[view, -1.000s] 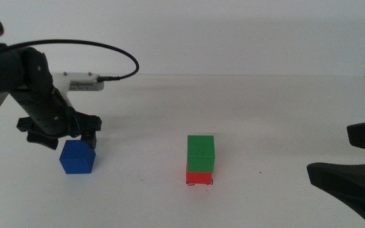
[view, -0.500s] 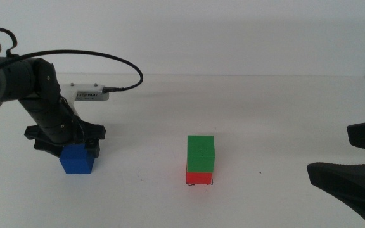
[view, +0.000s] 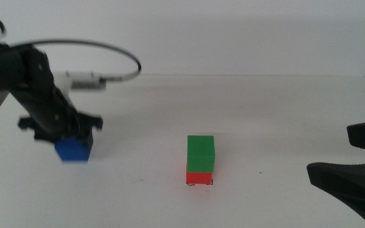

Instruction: Stack red cubes first, then green, then blue cubes in a specific spot.

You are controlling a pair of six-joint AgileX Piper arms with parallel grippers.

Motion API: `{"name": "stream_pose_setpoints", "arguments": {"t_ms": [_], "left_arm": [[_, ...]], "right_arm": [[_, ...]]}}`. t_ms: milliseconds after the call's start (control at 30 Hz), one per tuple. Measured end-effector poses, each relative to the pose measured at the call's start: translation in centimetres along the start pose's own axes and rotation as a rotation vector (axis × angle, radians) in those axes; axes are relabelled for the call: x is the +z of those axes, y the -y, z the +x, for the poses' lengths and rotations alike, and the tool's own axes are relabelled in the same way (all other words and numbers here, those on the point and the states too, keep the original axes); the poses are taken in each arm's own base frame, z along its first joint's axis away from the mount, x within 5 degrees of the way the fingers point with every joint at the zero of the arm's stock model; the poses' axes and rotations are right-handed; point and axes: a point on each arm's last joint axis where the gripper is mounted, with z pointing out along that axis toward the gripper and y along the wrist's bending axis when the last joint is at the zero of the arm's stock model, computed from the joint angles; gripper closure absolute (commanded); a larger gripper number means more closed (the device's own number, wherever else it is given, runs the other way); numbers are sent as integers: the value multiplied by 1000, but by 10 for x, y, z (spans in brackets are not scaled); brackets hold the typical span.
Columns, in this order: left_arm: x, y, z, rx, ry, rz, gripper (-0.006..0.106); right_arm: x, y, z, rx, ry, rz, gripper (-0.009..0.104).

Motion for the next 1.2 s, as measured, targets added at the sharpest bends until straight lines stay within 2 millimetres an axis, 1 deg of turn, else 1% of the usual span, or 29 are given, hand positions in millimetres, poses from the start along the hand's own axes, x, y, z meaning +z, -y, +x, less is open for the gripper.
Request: {"name": "stream_pose_setpoints", "arguments": {"t_ms": [67, 100, 167, 233, 333, 400, 467, 500, 567, 600, 700, 1033, 1200], "left_arm": [[-30, 11, 1, -9, 86, 0, 102], [-48, 20, 1, -6, 132, 4, 102], [-82, 42, 2, 5, 203, 14, 102], [-111, 70, 4, 26, 242, 13, 102], [-135, 113, 12, 53, 244, -13, 102], [-143, 137, 18, 47, 223, -35, 102], [-149, 164, 21, 50, 226, -17, 102], [-151, 175, 22, 58, 233, -3, 102], [-150, 195, 24, 82, 232, 24, 102], [-148, 203, 26, 87, 222, 37, 102], [-135, 216, 28, 71, 162, 63, 102], [-98, 230, 28, 26, 39, 61, 102], [-86, 232, 27, 7, 16, 43, 102]], "right_arm": [[0, 0, 0, 0, 0, 0, 2], [0, 0, 0, 0, 0, 0, 2], [0, 0, 0, 0, 0, 0, 2], [0, 0, 0, 0, 0, 0, 2], [0, 0, 0, 0, 0, 0, 2], [0, 0, 0, 0, 0, 0, 2], [0, 0, 0, 0, 0, 0, 2], [0, 0, 0, 0, 0, 0, 2], [0, 0, 0, 0, 0, 0, 2], [0, 0, 0, 0, 0, 0, 2], [0, 0, 0, 0, 0, 0, 2], [0, 0, 0, 0, 0, 0, 2], [0, 0, 0, 0, 0, 0, 2]]}}
